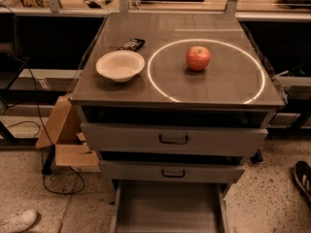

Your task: Close bottom drawer

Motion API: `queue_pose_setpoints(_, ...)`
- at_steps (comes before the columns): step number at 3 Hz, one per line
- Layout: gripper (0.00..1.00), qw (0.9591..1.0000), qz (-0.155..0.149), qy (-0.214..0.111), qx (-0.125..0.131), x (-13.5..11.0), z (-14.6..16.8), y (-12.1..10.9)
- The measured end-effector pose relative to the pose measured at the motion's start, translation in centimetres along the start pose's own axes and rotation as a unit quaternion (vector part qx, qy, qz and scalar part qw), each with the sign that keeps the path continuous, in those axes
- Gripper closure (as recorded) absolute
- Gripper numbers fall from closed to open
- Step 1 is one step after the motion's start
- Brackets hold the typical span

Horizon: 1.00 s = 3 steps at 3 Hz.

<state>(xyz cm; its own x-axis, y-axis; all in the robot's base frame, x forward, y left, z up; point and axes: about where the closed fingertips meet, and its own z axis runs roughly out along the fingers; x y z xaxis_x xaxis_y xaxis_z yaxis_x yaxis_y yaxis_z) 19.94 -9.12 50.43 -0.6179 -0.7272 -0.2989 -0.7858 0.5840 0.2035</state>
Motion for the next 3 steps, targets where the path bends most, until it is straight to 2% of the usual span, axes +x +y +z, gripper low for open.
queue_pose_setpoints(1,1.0,0.9986,0.052,-0.002,-0.001,0.8,4.0,-1.7)
queue_pose_setpoints(2,1.0,0.9973,0.074,0.002,-0.006,0.8,6.5,-2.7)
queue_pose_setpoints(3,1.0,0.9977,0.067,-0.001,-0.007,0.8,6.6,-2.5)
